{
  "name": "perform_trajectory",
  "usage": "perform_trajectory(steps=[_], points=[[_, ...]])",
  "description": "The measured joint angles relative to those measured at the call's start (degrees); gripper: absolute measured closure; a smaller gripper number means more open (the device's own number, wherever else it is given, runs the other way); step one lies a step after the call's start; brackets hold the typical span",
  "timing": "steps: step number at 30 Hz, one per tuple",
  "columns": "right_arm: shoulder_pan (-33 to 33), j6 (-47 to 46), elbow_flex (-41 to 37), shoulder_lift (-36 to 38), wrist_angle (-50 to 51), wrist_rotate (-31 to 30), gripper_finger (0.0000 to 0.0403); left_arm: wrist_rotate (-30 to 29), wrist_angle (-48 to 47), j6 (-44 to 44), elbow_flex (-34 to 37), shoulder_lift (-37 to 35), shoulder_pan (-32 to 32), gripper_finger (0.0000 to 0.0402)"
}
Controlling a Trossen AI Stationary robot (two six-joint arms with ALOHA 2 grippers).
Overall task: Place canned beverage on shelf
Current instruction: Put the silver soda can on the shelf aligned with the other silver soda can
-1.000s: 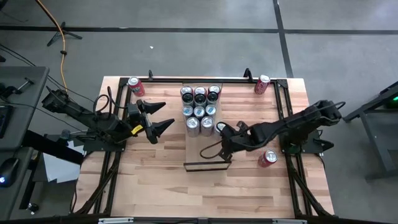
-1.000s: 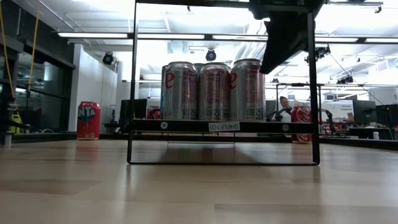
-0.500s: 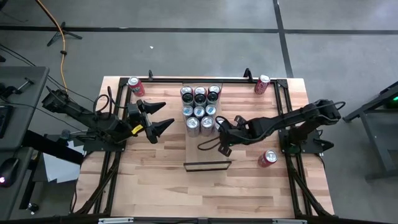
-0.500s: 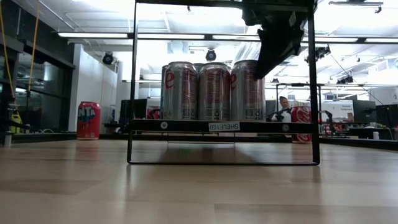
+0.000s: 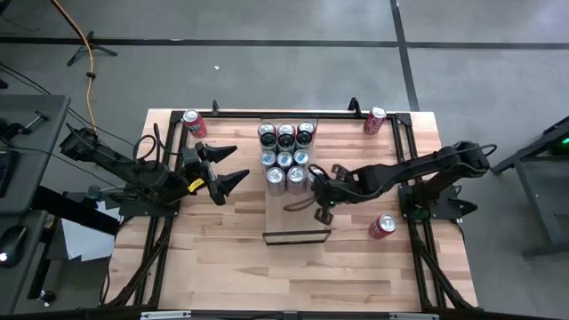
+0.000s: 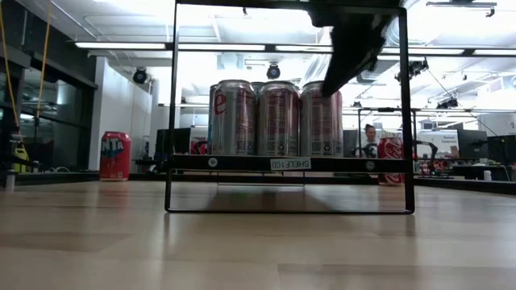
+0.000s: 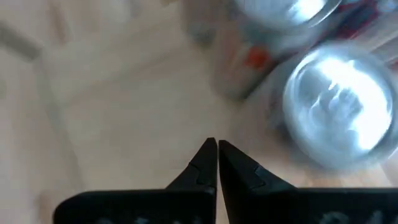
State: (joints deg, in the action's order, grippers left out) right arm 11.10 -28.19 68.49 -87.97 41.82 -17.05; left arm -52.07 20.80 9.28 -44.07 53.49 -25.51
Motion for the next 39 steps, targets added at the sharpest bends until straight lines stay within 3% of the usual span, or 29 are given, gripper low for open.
perform_trajectory(steps=[3, 6, 8, 14, 18, 28, 39], points=[[2.14, 0.11, 0.04, 2.10, 7.64, 0.58, 0.0403, 0.00, 0.00, -0.18, 0.00, 0.00, 0.00, 0.0023], [3.84, -2.62, -0.31, 4.03, 16.47, -4.09, 0.0403, 0.00, 0.00, -1.04, 0.00, 0.00, 0.00, 0.0023], [4.23, -4.29, -3.38, 6.51, 16.23, -5.44, 0.0403, 0.00, -0.01, -1.42, 0.00, 0.00, 0.00, 0.0023], [1.12, -12.56, -19.89, 17.18, -0.77, -3.40, 0.0403, 0.52, 0.02, -1.37, 0.00, -0.02, 0.00, 0.0023], [-1.84, -13.90, -26.10, 23.11, -13.03, -2.09, 0.0403, 1.16, 0.01, -0.98, 0.00, -0.02, 0.02, 0.0023], [-7.93, -8.33, -27.54, 22.61, -19.09, -0.45, 0.0403, 1.55, 0.02, -0.98, -0.02, -0.04, 0.04, 0.0023], [-8.93, -7.36, -27.54, 18.33, -24.56, 1.25, 0.0403, 1.56, -0.17, -0.96, -0.04, -0.04, 0.02, 0.0023]])
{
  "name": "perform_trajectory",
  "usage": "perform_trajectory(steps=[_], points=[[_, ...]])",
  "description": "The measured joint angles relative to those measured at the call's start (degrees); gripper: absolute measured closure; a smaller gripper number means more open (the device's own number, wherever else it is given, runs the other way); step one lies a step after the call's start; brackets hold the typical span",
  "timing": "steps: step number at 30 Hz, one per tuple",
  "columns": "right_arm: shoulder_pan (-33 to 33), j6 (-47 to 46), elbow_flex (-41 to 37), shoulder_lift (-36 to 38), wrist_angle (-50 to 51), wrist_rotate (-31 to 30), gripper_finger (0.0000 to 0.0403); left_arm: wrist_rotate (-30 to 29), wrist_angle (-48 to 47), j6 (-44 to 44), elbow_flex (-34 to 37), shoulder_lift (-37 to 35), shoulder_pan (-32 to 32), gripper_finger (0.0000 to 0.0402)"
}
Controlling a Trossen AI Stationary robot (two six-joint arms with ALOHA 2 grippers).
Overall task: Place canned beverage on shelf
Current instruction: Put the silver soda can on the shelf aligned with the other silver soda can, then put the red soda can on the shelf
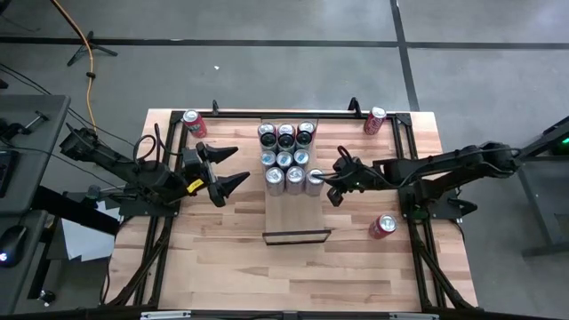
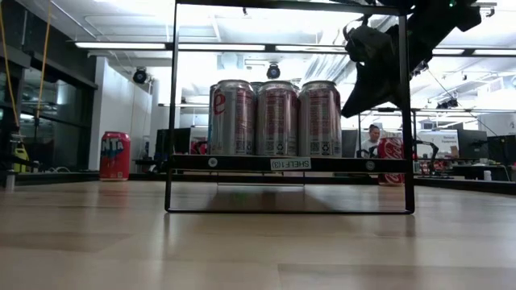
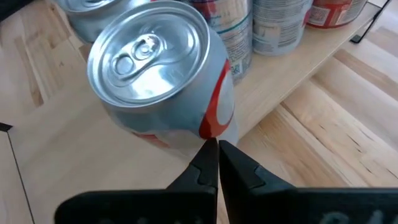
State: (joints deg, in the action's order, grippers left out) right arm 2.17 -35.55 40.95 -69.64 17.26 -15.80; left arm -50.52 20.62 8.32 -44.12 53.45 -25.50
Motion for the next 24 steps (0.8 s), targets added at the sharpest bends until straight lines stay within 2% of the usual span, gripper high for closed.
perform_trajectory(steps=[18, 24], points=[[0.00, 1.43, 0.00, -3.97, -5.69, 0.37, 0.0403, -0.07, -0.26, -0.92, 0.00, 0.02, 0.02, 0.0023], [-0.11, 1.55, 1.53, -0.15, 5.87, -1.99, 0.0403, -2.85, -4.09, -3.25, -1.17, -1.75, 0.05, 0.0023]])
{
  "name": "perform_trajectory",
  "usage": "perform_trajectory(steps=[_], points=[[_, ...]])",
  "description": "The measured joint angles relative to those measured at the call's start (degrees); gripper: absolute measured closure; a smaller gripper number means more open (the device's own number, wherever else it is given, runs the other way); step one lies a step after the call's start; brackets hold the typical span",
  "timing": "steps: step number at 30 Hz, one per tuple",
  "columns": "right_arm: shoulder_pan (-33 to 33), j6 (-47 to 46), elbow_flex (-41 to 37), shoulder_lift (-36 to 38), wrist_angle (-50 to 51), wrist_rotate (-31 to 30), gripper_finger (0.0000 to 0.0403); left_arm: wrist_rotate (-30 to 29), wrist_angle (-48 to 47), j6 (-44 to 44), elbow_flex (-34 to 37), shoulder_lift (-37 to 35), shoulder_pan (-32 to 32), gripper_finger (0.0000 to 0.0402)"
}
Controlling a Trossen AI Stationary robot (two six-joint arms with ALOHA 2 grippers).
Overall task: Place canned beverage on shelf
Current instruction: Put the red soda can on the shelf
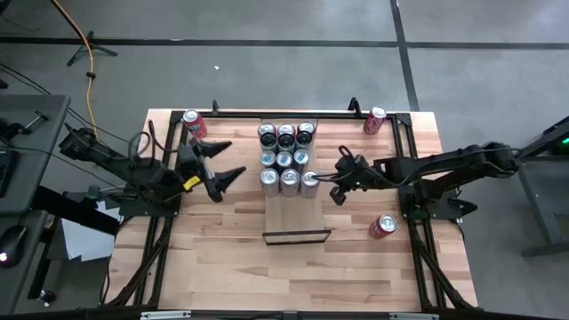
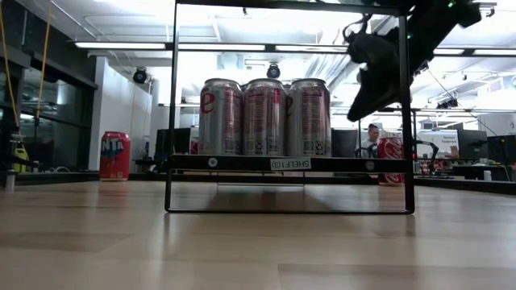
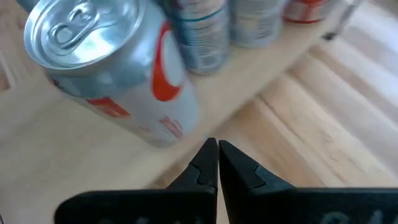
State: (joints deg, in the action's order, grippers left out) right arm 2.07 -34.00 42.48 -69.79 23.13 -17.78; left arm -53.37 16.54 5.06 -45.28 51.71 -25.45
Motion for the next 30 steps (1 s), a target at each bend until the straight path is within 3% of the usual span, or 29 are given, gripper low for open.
perform_trajectory(steps=[3, 9, 13, 16, 23, 26, 30], points=[[-0.09, -0.01, 0.57, 4.08, 4.40, -0.97, 0.0403, -1.29, -7.80, 1.07, -3.67, -1.85, 1.89, 0.0023], [-0.11, -2.50, 0.59, 13.20, 7.59, -4.33, 0.0403, 2.06, -28.01, 14.54, -8.65, -3.33, 11.98, 0.0023], [-0.11, -3.54, 0.63, 17.83, 7.89, -7.25, 0.0403, 6.90, -42.21, 30.27, -8.63, -3.02, 22.27, 0.0023], [-0.12, -3.52, 0.63, 19.74, 7.93, -9.20, 0.0403, 13.37, -52.73, 38.47, -8.55, -1.74, 33.39, 0.0023], [-0.96, -3.64, 0.63, 20.30, 7.94, -9.85, 0.0403, 27.97, -61.69, 36.56, -8.54, 4.49, 63.36, 0.0023], [-0.96, -3.65, 0.63, 20.23, 7.94, -9.85, 0.0403, 28.71, -64.10, 35.96, -8.55, 8.67, 71.99, 0.0023], [-0.96, -3.58, 0.63, 20.23, 7.94, -9.74, 0.0403, 28.15, -64.34, 37.31, -8.54, 12.57, 78.43, 0.0023]])
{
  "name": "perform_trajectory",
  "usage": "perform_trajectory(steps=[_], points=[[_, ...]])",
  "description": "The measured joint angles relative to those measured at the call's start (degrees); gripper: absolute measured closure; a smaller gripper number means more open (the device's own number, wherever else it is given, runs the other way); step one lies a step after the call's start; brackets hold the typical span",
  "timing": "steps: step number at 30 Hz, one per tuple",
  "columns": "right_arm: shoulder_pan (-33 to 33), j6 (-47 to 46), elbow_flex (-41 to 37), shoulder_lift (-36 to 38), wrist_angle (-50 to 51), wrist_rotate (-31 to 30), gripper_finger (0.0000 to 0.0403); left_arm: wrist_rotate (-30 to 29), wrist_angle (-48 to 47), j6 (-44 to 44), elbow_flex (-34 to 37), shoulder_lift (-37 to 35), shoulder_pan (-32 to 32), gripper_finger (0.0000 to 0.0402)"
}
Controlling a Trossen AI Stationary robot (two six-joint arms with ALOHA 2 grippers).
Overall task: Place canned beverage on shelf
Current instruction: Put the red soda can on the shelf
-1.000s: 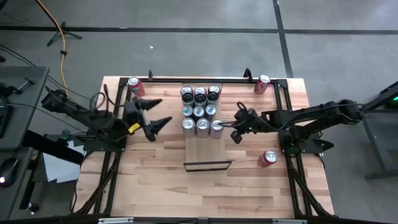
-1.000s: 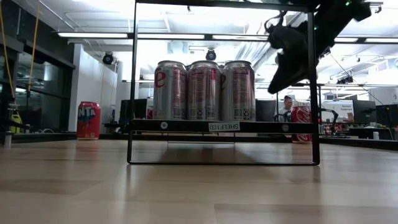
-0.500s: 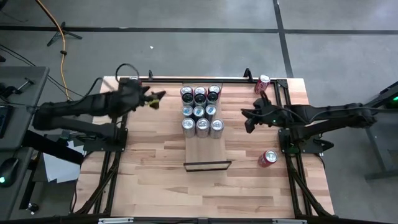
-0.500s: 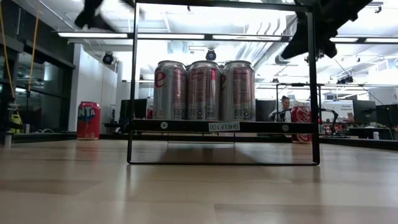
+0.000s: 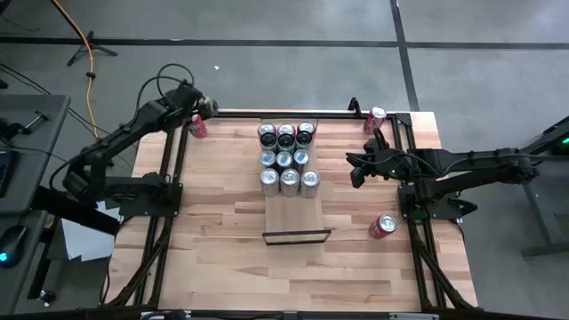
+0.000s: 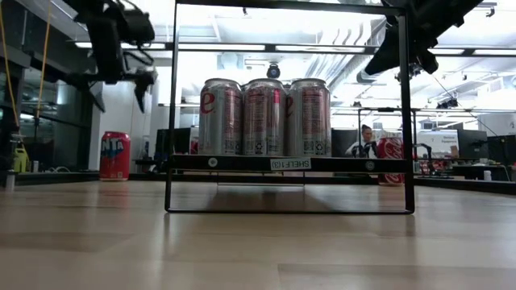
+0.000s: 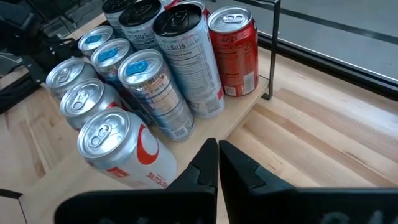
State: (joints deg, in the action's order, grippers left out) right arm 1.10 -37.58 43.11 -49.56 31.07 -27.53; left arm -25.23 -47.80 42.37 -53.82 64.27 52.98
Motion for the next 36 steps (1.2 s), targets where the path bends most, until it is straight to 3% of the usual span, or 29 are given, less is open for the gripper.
perform_trajectory(steps=[9, 26, 36], points=[[0.00, 0.37, 0.00, 0.00, 0.00, 0.07, 0.0403, -13.56, 1.48, 8.70, 0.86, 6.10, -2.55, 0.0023], [0.00, 1.62, 0.00, 0.00, 1.76, 0.40, 0.0403, -17.17, 5.58, 24.19, 2.67, 18.08, -1.17, 0.0023], [0.00, 1.53, 0.00, 0.00, 2.80, 0.59, 0.0403, -16.15, 7.37, 26.44, 2.67, 22.89, -1.19, 0.0029]])
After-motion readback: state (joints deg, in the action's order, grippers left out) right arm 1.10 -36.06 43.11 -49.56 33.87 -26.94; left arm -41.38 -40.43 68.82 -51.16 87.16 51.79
